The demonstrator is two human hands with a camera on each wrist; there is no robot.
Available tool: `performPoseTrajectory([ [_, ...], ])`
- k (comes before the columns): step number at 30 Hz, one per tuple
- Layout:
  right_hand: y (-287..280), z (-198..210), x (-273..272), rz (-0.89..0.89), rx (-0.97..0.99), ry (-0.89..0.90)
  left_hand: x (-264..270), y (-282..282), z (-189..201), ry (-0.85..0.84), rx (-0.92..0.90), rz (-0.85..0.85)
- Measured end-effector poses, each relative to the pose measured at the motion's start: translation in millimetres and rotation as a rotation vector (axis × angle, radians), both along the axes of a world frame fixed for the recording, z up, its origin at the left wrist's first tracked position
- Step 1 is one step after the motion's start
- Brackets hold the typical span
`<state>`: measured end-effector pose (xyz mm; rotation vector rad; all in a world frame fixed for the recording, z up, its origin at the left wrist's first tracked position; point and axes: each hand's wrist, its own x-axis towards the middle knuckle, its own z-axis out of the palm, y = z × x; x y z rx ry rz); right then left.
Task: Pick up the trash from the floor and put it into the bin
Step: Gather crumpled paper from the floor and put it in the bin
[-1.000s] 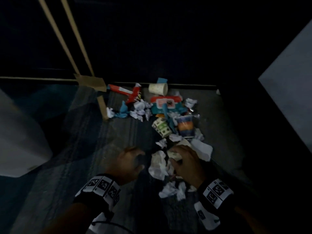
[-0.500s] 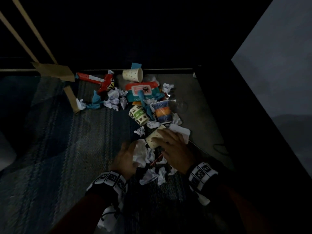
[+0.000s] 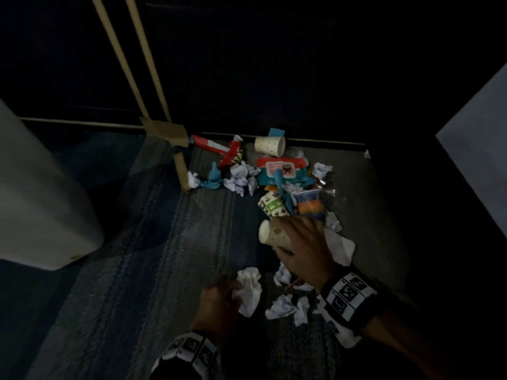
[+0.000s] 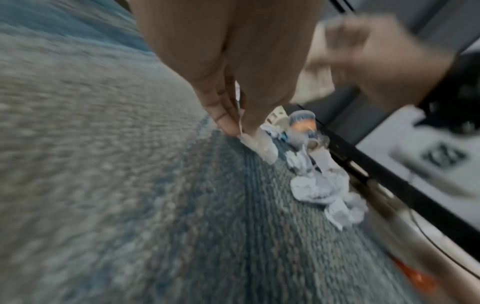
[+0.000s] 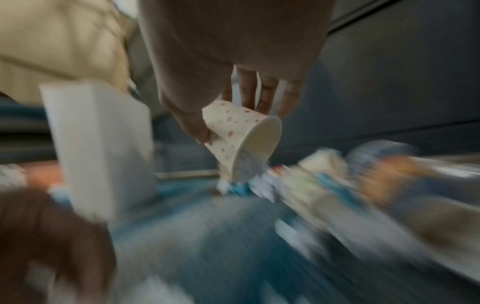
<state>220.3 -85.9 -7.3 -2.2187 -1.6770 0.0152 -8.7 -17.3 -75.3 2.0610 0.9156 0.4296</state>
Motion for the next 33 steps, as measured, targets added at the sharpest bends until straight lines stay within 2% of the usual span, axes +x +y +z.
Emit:
performPoseTrajectory([
  [4,40,37,-34,0.095,0.137,0.118,-20,-5,4,0.0,-0.058,0.082],
  [8,86,72,-70,0.209,0.261,0.236,-35,11,39,-0.089,0.003,0.214],
  [15,168,122,-131,0.391,0.413,0.329,-80,92,134,-0.283,0.293,0.523],
  [22,231,169,-185,0.488,0.579,0.38,-144,153,220,-0.437,0.569,0.683],
  [29,277,219,-239,0.537,0.713,0.445,-190,200,279,-0.465,0.761,0.771],
  [33,296,221,-263,0.541,0.737,0.519,-202,224,283,-0.359,0.817,0.837],
])
